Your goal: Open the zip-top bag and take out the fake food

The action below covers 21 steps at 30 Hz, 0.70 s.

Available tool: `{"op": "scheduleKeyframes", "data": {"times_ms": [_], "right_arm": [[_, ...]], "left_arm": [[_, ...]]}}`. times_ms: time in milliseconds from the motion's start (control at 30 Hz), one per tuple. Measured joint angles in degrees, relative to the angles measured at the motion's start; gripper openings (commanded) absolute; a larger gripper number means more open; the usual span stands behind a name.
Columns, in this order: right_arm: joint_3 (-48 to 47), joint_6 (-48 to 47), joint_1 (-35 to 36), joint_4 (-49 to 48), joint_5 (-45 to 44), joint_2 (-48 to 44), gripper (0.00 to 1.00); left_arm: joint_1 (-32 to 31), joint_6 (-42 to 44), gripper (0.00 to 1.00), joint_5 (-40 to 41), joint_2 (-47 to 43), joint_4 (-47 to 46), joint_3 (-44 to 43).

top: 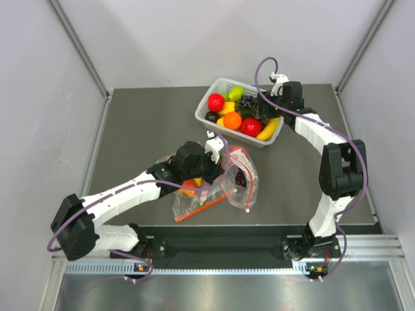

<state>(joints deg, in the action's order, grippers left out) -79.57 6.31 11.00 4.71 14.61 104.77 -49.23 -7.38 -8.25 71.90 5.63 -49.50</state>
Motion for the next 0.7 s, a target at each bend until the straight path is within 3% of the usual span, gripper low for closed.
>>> {"op": "scheduleKeyframes", "data": {"times_ms": [233, 267, 333, 700], "right_arm": [[1.62, -0.31, 0.00, 0.74, -0.83, -1.77, 0.91], [2.14, -0.35, 0.00, 1.01, -1.31, -2.78, 0.97], [2.84, -0.68, 0.00, 1.36, -2.10, -4.90, 1.00], [7.50, -2.27, 0.00, 0.94, -8.04, -20.65, 1.00]], "left_arm": [[0.00, -0.02, 0.00, -0.31, 0.00, 0.00, 0.00], [0.00, -0.02, 0.00, -0.39, 0.00, 0.00, 0.00], [0.00, -0.04, 0.00, -0.50, 0.00, 0.00, 0.00], [0.00, -0.15, 0.00, -0.44, -1.68, 0.11, 0.00]]}}
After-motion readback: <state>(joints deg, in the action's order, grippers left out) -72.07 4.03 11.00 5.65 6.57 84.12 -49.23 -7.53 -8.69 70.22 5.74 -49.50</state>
